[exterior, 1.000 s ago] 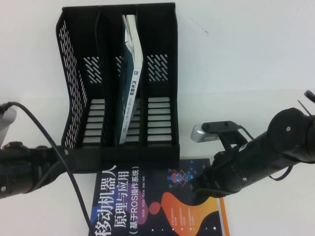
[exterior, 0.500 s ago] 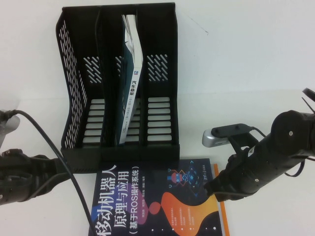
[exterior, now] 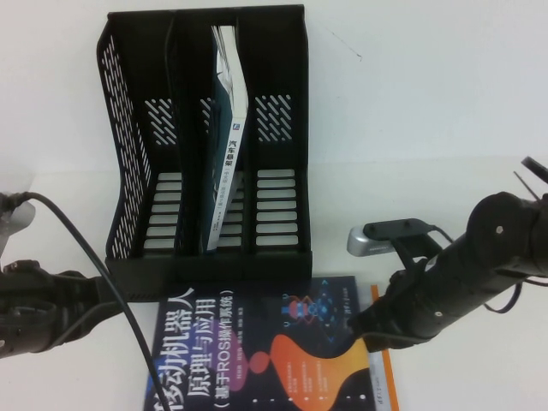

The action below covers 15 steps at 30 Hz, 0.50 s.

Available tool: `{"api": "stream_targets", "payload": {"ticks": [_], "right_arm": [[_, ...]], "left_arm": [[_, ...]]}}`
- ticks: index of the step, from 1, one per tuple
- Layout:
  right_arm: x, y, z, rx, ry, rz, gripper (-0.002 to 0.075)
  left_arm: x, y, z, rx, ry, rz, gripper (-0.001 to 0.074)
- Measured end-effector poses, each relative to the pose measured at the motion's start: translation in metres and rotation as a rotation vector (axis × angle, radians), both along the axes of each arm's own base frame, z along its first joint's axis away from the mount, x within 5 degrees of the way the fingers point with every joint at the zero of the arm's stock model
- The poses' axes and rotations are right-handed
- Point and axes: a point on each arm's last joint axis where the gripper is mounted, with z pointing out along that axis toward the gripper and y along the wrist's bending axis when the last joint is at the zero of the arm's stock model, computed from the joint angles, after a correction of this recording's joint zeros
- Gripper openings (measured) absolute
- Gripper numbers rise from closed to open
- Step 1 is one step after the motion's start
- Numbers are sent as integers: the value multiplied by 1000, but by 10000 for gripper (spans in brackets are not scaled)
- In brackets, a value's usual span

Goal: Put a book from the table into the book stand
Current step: Push book with right arm

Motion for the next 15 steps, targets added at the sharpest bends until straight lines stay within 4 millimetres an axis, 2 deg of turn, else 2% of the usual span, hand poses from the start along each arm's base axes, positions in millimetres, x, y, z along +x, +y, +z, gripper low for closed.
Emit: {"api": "stream_targets", "payload": {"ticks": [15], "right_arm": [[1,30,6,58,-44,66,4]], "left_arm": [[4,5,3,4,-29,43,-2]]}}
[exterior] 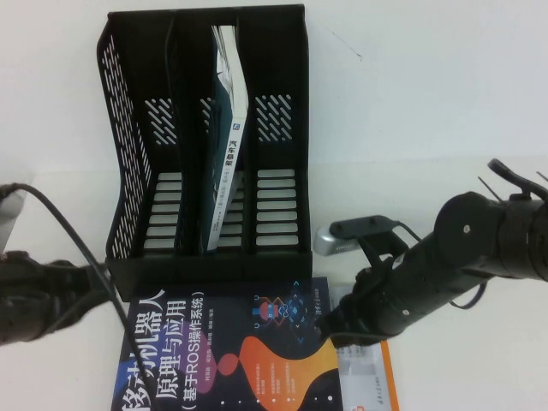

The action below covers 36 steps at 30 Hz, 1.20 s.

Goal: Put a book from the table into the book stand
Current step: Push book with right arm

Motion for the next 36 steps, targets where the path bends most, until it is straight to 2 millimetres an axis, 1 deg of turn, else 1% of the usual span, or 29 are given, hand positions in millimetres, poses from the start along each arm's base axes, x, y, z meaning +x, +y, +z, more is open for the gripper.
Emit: {"api": "stream_targets", "payload": {"ticks": [3,7,10,13,16,19,21,23,28,32,35,36], "right_arm": [[4,3,6,14,-18,2,4],[4,3,19,27,-54,12,4],[3,-2,36,30,-104,3,4],[7,-16,57,42,-156,-36,4],[8,-30,77,57,-196,-60,4],[6,-36,85,56,-195,-51,4],[3,-37,83,47,-173,-31,4],[-1,-39,75,31,-142,-20,4],[-7,-41,41,2,-51,-43,4],[-6,-36,25,38,6,-49,4],[-5,-31,20,78,22,-42,4],[-5,-30,19,86,24,-42,4]], "left_arm": [[3,13,7,-9,3,43,-2],[4,44,19,-11,5,139,-2],[2,57,18,-35,51,134,-2],[4,57,10,-60,97,44,-2],[10,54,-1,-96,143,-51,-3],[19,55,-13,-137,184,-95,-2],[24,56,-21,-152,204,-113,-2],[30,59,-29,-160,226,-124,-2],[42,67,-54,-182,286,-161,-2],[50,69,-67,-204,317,-180,6],[57,72,-75,-222,347,-177,69],[59,73,-79,-231,360,-174,117]]}}
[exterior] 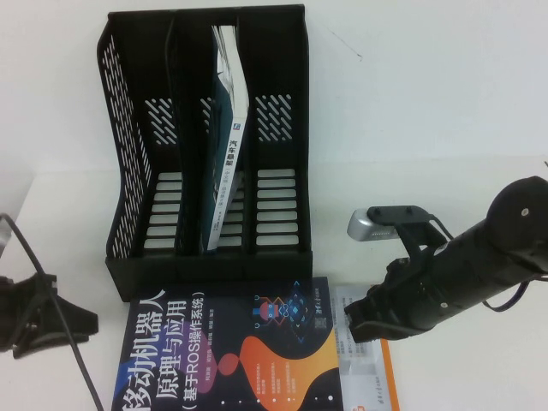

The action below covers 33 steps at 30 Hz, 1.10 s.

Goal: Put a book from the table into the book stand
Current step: Push book with right arm

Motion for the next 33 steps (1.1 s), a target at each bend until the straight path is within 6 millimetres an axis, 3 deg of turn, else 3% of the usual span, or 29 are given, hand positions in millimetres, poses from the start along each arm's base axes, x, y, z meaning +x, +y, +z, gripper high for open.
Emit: {"api": "stream_targets", "payload": {"ticks": [5,9,19,33], "right_arm": [[1,1,-5,-2,4,6,4],[2,2,-13,-12,22,9,4],[5,4,-32,-18,59,13,4],[2,22,-44,96,104,34,4]], "left_arm": [[8,4,-26,-36,98,18,333],[14,5,-45,-87,169,20,386],[23,3,-68,-206,204,25,391],[36,7,-89,-301,191,53,265]]}}
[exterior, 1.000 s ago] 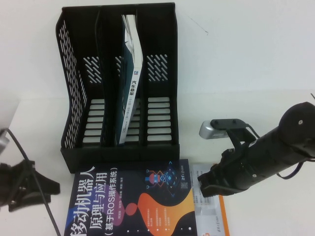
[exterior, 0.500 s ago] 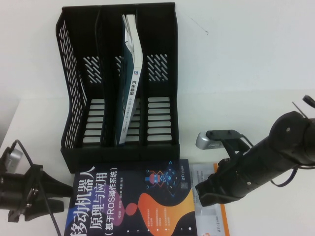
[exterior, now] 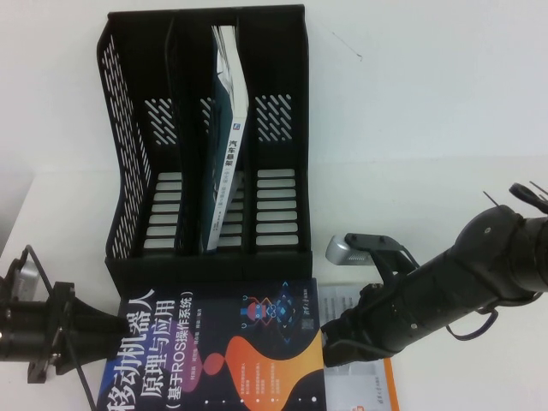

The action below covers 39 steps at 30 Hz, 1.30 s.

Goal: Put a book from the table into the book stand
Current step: Push book with right arm

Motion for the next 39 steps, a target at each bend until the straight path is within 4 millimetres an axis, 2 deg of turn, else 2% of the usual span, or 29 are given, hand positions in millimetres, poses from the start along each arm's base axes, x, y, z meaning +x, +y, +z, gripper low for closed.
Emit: {"api": "stream_targets", "payload": {"ticks": [7,13,17,21,29,34,39], "right_arm": [[-1,1,0,-1,-6,4,4],[-1,4,0,1,-10,9,4],[-1,4,0,1,-11,11,4],[-1,4,0,2,-14,14,4],[-1,5,0,13,-42,44,5],[-1,5,0,14,-44,46,5],[-1,5,0,7,-44,58,5]], "left_arm": [[1,0,-4,-8,16,2,277],[0,-1,-4,-30,39,-7,479],[0,-2,-3,-39,29,-7,517],[2,-2,-3,-42,11,-1,446],[4,-13,-3,-19,-31,-58,149],[4,-13,-3,-27,-11,-50,144],[3,-14,11,12,-20,-61,137]]}}
